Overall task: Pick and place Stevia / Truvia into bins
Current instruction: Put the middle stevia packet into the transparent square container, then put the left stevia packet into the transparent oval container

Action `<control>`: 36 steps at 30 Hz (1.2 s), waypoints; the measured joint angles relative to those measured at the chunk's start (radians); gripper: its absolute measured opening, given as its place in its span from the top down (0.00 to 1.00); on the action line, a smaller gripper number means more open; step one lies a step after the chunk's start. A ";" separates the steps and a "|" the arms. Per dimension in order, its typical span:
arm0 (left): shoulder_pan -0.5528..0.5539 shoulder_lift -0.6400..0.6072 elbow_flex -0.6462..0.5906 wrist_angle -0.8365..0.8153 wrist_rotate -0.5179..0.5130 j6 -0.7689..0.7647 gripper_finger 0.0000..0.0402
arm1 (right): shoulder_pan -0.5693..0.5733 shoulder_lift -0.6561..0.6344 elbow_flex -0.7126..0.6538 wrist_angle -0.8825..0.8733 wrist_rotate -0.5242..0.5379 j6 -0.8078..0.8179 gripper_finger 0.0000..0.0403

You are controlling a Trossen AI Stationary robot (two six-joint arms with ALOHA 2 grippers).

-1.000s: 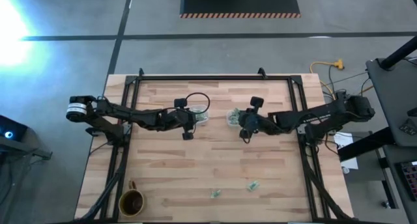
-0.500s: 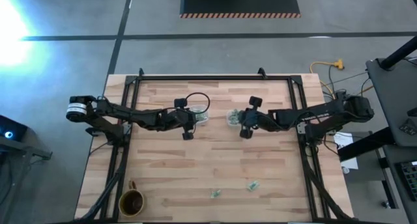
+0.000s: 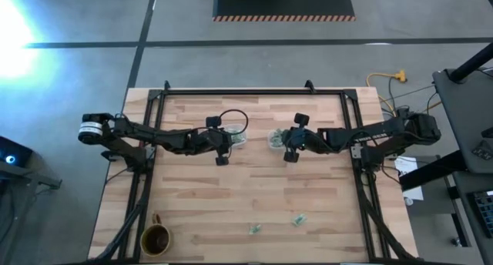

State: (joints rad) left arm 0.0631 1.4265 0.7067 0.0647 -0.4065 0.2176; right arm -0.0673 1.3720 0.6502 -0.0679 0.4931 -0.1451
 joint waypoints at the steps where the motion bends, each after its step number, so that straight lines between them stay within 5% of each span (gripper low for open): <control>1: 0.000 0.000 0.000 0.000 0.000 0.000 0.68 | 0.000 0.000 0.000 0.000 0.000 0.002 0.93; 16: 0.000 0.000 0.000 0.002 0.000 0.000 0.68 | -0.001 0.000 0.000 0.002 -0.004 0.040 0.93; 36: -0.005 0.000 0.000 0.002 0.031 0.000 0.68 | 0.017 -0.003 0.020 0.006 -0.001 0.001 0.66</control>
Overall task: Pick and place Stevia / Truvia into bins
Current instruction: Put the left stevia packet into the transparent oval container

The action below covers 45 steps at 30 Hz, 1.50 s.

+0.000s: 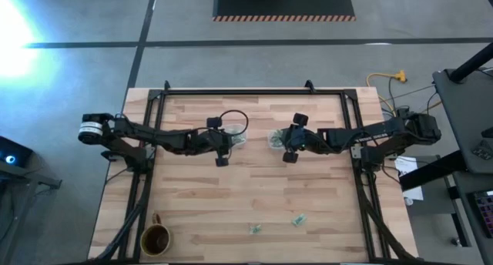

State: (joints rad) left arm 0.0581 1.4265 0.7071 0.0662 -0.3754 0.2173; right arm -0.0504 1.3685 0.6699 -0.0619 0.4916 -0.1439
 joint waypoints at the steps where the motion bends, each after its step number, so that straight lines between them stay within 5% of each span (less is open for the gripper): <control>1: -0.002 0.000 0.000 0.000 0.007 0.000 0.68 | 0.009 0.000 0.008 0.002 0.000 -0.007 0.66; 12: -0.046 0.000 0.019 -0.001 0.089 0.003 0.68 | 0.101 -0.001 0.031 -0.001 -0.003 -0.073 0.70; 25: -0.150 0.025 0.026 0.133 0.646 0.054 0.68 | 0.148 -0.081 0.031 -0.053 -0.003 -0.035 0.74; 45: -0.312 0.355 0.144 0.397 0.677 0.076 0.68 | 0.180 -0.113 0.030 -0.115 -0.003 0.013 0.76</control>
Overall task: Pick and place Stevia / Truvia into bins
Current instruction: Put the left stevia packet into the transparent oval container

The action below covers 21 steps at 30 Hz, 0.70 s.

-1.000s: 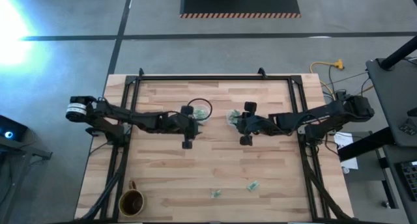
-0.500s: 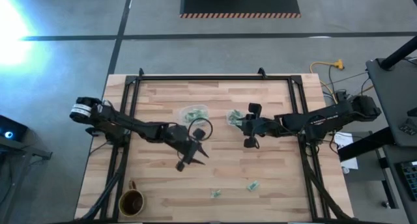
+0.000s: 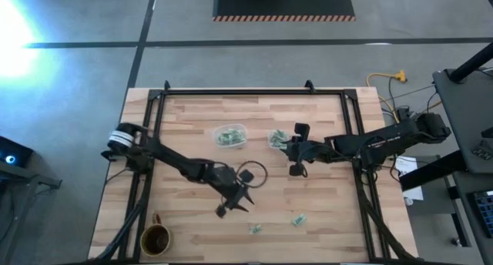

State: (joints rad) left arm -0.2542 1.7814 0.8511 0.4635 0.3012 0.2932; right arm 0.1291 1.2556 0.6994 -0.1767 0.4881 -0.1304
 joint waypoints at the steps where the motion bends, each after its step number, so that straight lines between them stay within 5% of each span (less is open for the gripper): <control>1: -0.006 0.027 0.021 0.001 0.008 0.000 0.68 | 0.000 0.000 0.000 -0.004 0.000 0.003 0.76; 21: -0.028 0.286 0.279 -0.115 0.196 -0.027 0.68 | 0.000 0.000 0.000 -0.015 -0.003 0.026 0.77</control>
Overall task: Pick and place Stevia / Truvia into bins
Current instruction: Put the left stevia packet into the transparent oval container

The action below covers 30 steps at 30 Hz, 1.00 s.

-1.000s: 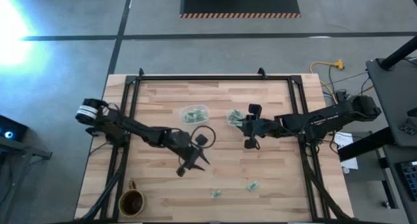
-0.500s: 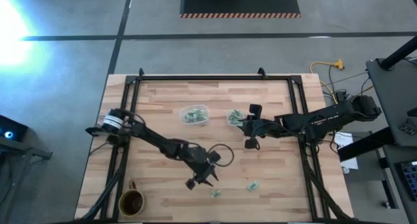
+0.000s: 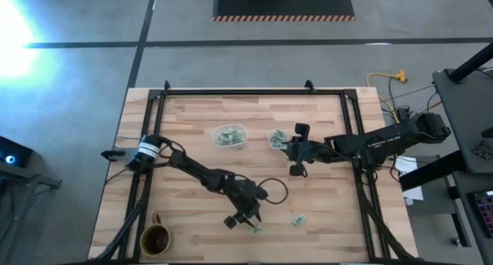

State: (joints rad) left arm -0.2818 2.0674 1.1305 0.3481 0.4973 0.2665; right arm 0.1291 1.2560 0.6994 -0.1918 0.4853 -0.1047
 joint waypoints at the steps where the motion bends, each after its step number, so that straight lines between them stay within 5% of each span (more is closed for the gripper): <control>1: -0.001 0.000 0.000 0.000 0.000 0.000 0.68 | 0.000 0.000 0.000 -0.002 0.000 0.001 0.78; 30: -0.021 0.072 0.045 0.052 0.000 0.003 0.68 | 0.000 0.000 0.000 -0.014 -0.017 0.008 0.82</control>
State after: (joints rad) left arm -0.3031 2.1399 1.1751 0.4003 0.4973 0.2695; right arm 0.1287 1.2560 0.6991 -0.2063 0.4683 -0.0963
